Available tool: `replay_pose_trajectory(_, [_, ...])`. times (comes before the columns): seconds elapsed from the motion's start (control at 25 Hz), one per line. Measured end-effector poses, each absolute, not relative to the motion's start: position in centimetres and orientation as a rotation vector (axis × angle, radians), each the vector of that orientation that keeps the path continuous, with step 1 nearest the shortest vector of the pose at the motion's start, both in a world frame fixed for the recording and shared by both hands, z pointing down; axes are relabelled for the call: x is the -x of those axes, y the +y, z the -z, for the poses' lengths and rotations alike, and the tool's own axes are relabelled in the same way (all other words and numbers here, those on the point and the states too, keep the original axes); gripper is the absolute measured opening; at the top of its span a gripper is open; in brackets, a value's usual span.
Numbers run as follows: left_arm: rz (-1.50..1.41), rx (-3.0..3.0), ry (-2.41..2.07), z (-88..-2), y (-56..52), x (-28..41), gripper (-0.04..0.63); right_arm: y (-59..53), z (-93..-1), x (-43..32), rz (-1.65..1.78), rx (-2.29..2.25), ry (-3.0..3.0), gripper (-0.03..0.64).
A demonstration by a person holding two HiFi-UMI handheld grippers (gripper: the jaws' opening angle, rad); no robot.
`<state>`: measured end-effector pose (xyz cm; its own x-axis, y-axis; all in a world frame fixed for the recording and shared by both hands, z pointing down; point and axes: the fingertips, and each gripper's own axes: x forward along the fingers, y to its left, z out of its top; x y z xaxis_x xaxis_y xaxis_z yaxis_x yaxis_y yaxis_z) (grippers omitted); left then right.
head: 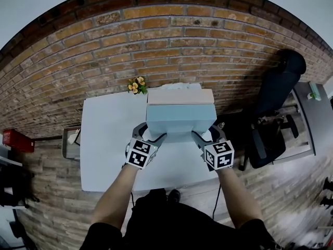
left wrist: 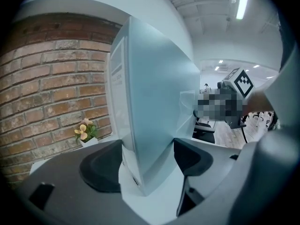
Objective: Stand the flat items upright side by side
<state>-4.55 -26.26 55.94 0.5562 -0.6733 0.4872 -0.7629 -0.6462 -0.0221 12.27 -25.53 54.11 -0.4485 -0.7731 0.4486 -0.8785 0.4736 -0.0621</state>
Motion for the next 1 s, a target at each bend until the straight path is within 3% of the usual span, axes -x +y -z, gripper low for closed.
replay_pose_trajectory(0.2, [-0.689, -2.606, -1.205, -56.1, -26.3, 4.6, 0.365, -25.2, -54.3, -12.4, -0.441, -1.395, -2.379, 0.318])
replay_pose_trajectory(0.44, [-0.699, -2.606, -1.212, -56.1, -25.8, 5.1, 0.367, -24.4, -54.7, -13.3, -0.526, -1.4, -2.39, 0.38])
replay_pose_trajectory(0.72, [-0.632, -2.55, -1.247, -55.1, -24.3, 7.1, 0.367, -22.8, -53.7, -14.9, -0.525, -1.473, -2.39, 0.393])
replay_pose_trajectory(0.92, [-0.557, -2.525, -1.329, -52.8, -21.5, 8.8, 0.36, -20.8, -51.6, -14.9, -0.435, -1.525, -2.424, 0.317])
replay_pose_trajectory(1.0, [-0.512, -2.514, -1.36, -51.5, -20.2, 9.6, 0.329, -19.9, -50.6, -14.3, -0.402, -1.515, -2.449, 0.29])
